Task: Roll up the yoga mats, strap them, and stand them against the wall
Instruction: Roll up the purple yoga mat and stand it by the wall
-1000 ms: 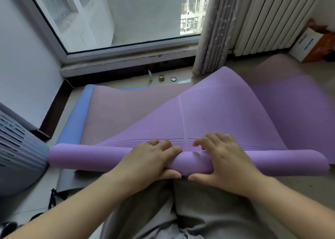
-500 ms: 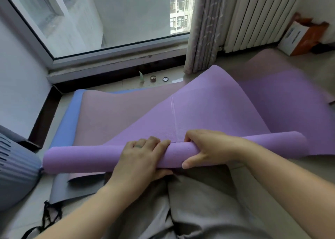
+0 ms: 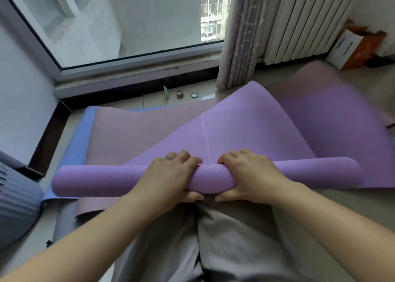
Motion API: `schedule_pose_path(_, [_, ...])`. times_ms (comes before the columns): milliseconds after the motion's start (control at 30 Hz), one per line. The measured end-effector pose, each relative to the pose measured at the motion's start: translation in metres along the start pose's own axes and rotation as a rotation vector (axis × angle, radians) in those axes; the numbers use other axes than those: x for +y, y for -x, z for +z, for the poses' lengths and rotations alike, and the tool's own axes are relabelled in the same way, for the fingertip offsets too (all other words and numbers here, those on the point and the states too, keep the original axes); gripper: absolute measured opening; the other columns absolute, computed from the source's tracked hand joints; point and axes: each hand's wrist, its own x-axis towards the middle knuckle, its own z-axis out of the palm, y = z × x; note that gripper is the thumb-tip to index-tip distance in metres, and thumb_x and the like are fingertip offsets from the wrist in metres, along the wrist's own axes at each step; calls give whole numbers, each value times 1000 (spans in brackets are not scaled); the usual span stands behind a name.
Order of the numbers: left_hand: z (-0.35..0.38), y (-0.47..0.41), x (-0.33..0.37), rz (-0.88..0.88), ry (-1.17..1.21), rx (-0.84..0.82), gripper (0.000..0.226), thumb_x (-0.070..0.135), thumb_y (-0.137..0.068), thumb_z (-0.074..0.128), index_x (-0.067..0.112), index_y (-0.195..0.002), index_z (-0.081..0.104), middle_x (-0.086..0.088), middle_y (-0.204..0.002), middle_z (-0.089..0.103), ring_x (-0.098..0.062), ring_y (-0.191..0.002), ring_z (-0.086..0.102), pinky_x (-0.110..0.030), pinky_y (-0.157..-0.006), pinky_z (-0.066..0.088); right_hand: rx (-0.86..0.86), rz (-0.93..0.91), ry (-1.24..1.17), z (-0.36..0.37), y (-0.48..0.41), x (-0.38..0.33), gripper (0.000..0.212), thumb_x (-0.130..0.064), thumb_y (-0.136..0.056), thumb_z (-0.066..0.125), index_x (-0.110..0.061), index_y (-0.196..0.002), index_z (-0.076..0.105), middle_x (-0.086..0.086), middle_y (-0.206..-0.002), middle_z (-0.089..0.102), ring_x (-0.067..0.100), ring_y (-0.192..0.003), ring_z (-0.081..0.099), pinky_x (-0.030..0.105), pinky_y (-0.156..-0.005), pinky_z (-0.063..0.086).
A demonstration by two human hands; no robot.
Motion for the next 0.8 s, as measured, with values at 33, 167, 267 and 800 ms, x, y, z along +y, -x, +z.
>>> schedule_pose_path(33, [6, 5, 4, 17, -65, 78, 82, 51, -59, 81, 24, -128, 47, -4, -110, 58, -29, -90, 61, -38, -69, 48, -35, -1, -17, -3, -2, 2, 73, -74, -66, 64, -34, -124, 44, -12, -119, 53, 15, -108, 47, 33, -79, 41])
schedule_pose_path(167, [23, 6, 6, -30, -98, 217, 85, 19, -40, 84, 23, -116, 47, -7, -87, 61, -30, -62, 59, -37, -53, 46, -124, 3, -73, -8, -8, 3, 71, -72, -66, 66, -33, -122, 44, -12, -118, 54, 13, -108, 46, 35, -85, 43])
schedule_pose_path(267, [13, 4, 1, -51, -107, 178, 79, 23, -42, 82, 26, -113, 47, -5, -84, 58, -28, -60, 57, -36, -51, 42, 5, -12, 36, -8, -4, -2, 70, -69, -66, 66, -32, -122, 45, -10, -115, 51, 15, -107, 47, 33, -81, 42])
schedule_pose_path(800, [-59, 52, 13, -175, -72, -25, 56, 28, -79, 59, 32, -128, 33, 2, -115, 47, -26, -101, 56, -31, -65, 34, -9, -181, 74, -52, 8, -29, 56, -58, -63, 66, -37, -112, 48, -17, -105, 56, 10, -96, 54, 30, -72, 44])
